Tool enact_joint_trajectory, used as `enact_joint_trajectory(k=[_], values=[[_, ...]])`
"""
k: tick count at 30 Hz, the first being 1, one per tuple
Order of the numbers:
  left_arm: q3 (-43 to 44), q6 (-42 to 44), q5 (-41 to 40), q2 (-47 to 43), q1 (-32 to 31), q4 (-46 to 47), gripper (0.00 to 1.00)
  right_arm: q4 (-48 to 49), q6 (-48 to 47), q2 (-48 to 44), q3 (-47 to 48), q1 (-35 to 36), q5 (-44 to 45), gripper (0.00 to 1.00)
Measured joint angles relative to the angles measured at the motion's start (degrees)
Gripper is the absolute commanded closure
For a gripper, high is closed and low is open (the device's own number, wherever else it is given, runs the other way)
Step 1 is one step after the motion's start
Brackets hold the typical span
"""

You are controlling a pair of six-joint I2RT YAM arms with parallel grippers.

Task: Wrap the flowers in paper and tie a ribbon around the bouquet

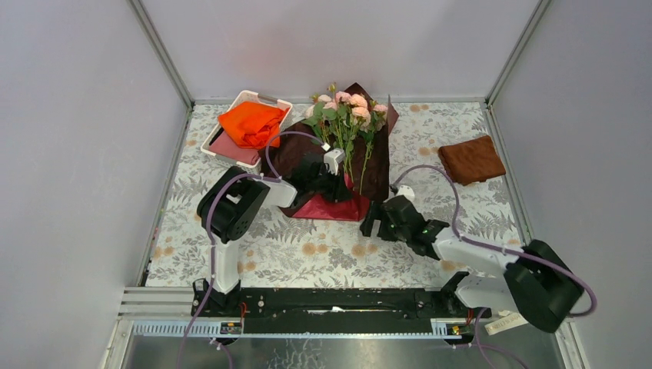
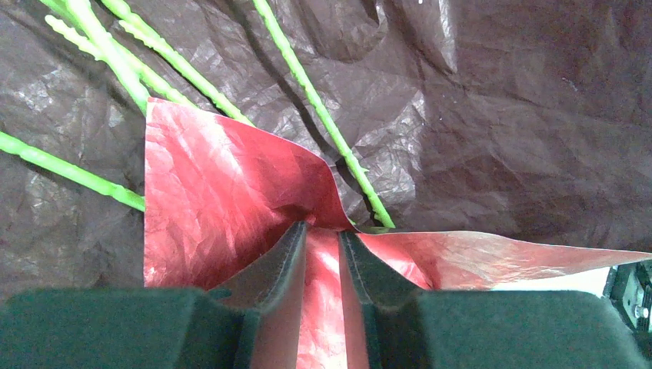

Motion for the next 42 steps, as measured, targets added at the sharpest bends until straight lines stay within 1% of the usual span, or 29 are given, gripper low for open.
enact_joint_trajectory(k=[4, 5, 7, 9, 12, 14, 16, 17, 19, 21, 26, 28, 30, 33, 36, 37, 38, 39, 42], values=[[0.0, 0.0, 0.0, 0.0, 0.0, -0.1, 0.7, 9.6, -1.3, 9.2, 3.8, 1.6, 2.6, 0.02], [0.0, 0.0, 0.0, 0.0, 0.0, -0.1, 0.7, 11.1, -1.6, 11.3, 5.2, 1.6, 3.8, 0.04], [0.0, 0.0, 0.0, 0.0, 0.0, -0.1, 0.7, 13.7, -1.9, 14.6, 7.1, 1.7, 6.1, 0.12], [0.0, 0.1, 0.0, 0.0, 0.0, -0.1, 0.7, 16.1, -2.3, 16.3, 7.6, 1.7, 8.5, 0.26], [0.2, 0.1, 0.0, 0.0, 0.0, -0.4, 0.7, 17.4, -3.5, 17.9, 8.0, 1.7, 11.6, 0.59], [0.2, 0.1, 0.0, 0.0, 0.0, -0.5, 0.7, 17.2, -4.7, 18.9, 8.9, 1.7, 13.7, 0.76], [0.3, 0.2, 0.0, 0.0, 0.0, -0.7, 0.69, 17.0, -6.4, 19.6, 9.9, 2.0, 16.3, 0.97], [0.4, 0.3, 0.1, 0.0, 0.0, -0.9, 0.68, 16.7, -7.8, 19.9, 10.5, 2.3, 17.6, 1.0], [0.9, 0.8, 0.2, 0.0, 0.0, -1.6, 0.63, 15.6, -11.4, 20.9, 12.6, 3.7, 20.2, 1.0], [1.7, 1.6, 0.3, 0.0, 0.0, -2.7, 0.56, 14.5, -16.1, 22.6, 15.1, 5.7, 22.5, 1.0], [4.0, 4.8, 2.0, -0.5, 0.6, -7.6, 0.41, 8.2, -29.1, 29.2, 24.2, 10.4, 27.4, 1.0], [4.3, 6.3, 3.3, -1.6, 1.8, -10.0, 0.33, 5.6, -33.8, 31.6, 26.9, 11.8, 28.8, 1.0], [4.8, 8.0, 4.8, -3.2, 3.7, -13.0, 0.28, 2.8, -38.5, 33.6, 28.9, 12.9, 29.9, 1.0], [6.9, 11.1, 6.5, -6.1, 6.9, -17.6, 0.22, -1.4, -45.0, 37.4, 32.0, 14.4, 32.2, 1.0], [10.4, 13.8, 7.0, -7.3, 9.9, -21.9, 0.15, -2.8, -50.0, 40.4, 36.3, 16.5, 34.7, 1.0], [12.2, 14.3, 7.5, -7.7, 11.1, -23.5, 0.12, -3.4, -51.2, 41.0, 37.0, 17.0, 35.1, 1.0], [13.8, 15.1, 7.6, -8.0, 12.0, -24.5, 0.03, -3.8, -52.7, 41.8, 37.5, 17.7, 35.8, 1.0], [15.6, 15.5, 8.2, -8.3, 12.7, -26.1, 0.02, -4.5, -53.8, 42.3, 37.8, 18.1, 35.9, 1.0], [21.2, 18.8, 8.9, -9.5, 13.7, -30.9, 0.01, -7.1, -56.9, 44.5, 38.1, 19.1, 36.8, 1.0]])
